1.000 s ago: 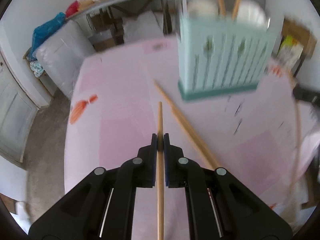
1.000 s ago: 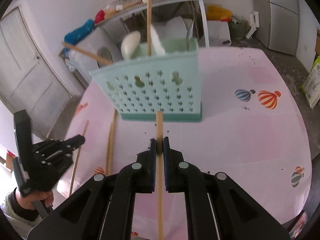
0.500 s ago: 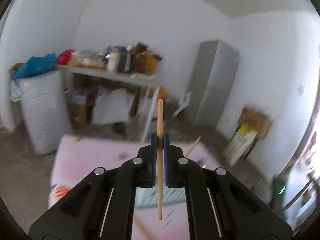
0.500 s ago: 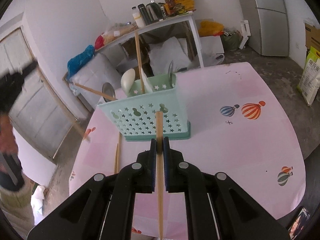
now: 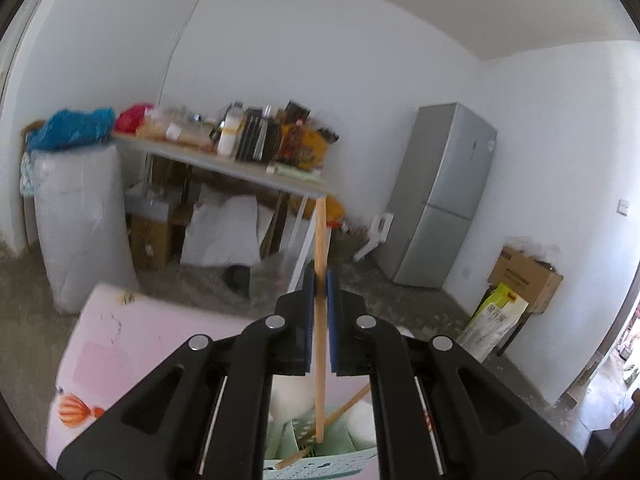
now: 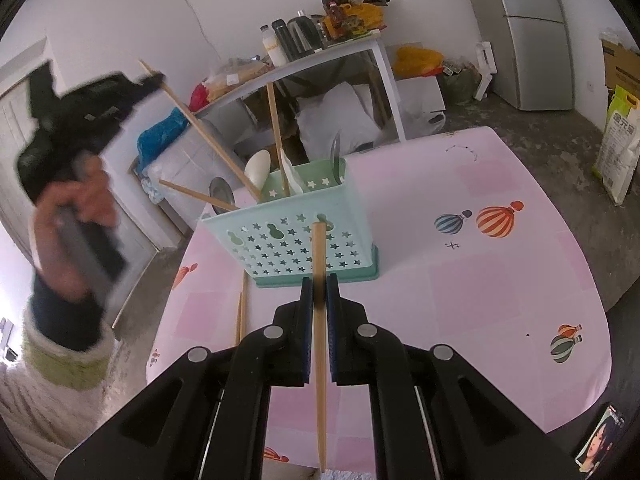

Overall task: Organize utensils
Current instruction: 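Lift the chopstick into the holder and open the left gripper while the right gripper raises its chopstick, then lower the chopstick into the green holder and open the right gripper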

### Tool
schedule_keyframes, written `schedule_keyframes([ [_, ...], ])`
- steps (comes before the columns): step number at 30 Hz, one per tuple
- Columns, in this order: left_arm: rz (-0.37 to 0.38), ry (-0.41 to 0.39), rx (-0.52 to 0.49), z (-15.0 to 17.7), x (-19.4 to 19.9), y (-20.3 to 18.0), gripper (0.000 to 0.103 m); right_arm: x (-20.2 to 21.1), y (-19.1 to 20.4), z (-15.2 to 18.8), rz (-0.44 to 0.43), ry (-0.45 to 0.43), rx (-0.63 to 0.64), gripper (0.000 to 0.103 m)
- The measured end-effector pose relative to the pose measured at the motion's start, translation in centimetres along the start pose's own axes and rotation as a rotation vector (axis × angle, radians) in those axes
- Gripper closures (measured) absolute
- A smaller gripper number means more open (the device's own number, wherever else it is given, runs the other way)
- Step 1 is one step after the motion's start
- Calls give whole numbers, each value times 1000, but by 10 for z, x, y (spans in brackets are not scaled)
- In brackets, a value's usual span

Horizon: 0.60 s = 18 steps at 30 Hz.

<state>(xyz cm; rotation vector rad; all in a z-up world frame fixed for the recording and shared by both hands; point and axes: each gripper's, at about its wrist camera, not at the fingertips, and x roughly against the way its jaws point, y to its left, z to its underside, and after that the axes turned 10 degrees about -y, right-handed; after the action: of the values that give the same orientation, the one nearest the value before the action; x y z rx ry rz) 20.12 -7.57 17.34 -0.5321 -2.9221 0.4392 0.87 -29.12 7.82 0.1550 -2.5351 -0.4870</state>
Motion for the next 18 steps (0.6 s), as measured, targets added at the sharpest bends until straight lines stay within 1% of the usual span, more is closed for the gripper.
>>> schedule_keyframes([
  [2, -5, 45, 13, 17, -11, 3, 98, 0, -2, 0, 0, 1, 0, 96],
  [4, 8, 90, 27, 29, -21, 5, 98, 0, -2, 0, 0, 1, -1, 96],
  [6, 17, 128, 40, 38, -24, 8, 98, 1, -3, 1, 3, 2, -1, 96],
  [8, 24, 143, 45, 41, -19, 13, 96, 1, -4, 1, 7, 2, -1, 96],
  [10, 30, 139, 38, 40, -12, 16, 87, 2, -4, 1, 11, 0, 0, 96],
  [11, 33, 134, 38, 40, -5, 18, 77, 3, -3, 0, 13, -1, 1, 96],
  [12, 35, 129, 39, 39, 0, 19, 73, 3, -3, -1, 15, -4, 3, 96],
  [14, 43, 119, 34, 39, 14, 21, 68, 4, -1, -4, 16, -12, 10, 96],
  [16, 50, 105, 19, 38, 32, 23, 59, 5, 2, -8, 18, -26, 21, 96],
  [18, 51, 86, -3, 37, 50, 25, 53, 7, 5, -17, 13, -48, 34, 96],
])
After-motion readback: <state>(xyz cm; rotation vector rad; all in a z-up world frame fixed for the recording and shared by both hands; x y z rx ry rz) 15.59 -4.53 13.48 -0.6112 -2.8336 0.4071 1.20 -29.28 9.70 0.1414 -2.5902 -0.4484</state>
